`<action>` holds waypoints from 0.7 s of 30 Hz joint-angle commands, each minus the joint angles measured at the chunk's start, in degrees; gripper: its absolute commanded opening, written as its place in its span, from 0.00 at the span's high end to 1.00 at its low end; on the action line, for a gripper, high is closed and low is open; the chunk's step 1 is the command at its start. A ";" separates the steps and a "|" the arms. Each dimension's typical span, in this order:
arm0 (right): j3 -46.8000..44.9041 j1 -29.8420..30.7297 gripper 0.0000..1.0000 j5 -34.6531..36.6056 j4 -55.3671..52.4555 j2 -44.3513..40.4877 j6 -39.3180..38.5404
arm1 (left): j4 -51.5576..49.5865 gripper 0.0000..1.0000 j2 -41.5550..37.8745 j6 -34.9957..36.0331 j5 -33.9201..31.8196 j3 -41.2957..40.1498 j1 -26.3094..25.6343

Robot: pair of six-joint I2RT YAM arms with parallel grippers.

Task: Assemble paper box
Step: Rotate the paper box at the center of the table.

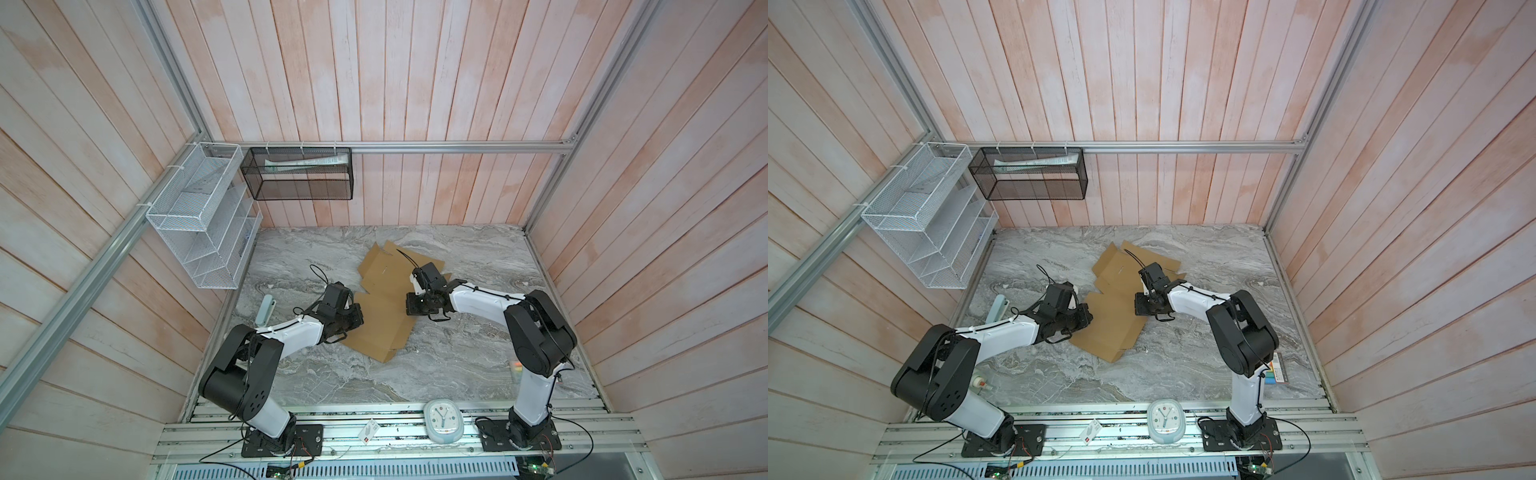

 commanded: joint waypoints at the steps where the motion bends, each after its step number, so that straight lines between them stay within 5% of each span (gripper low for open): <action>1: 0.02 -0.24 1.00 -0.67 1.28 1.61 0.58 | 1.23 1.00 0.47 0.28 -1.30 -1.75 -0.08; 21: 0.43 -5.85 1.00 -1.63 -1.06 4.03 -6.91 | 2.47 1.00 -2.85 -8.10 -3.24 -8.19 -9.99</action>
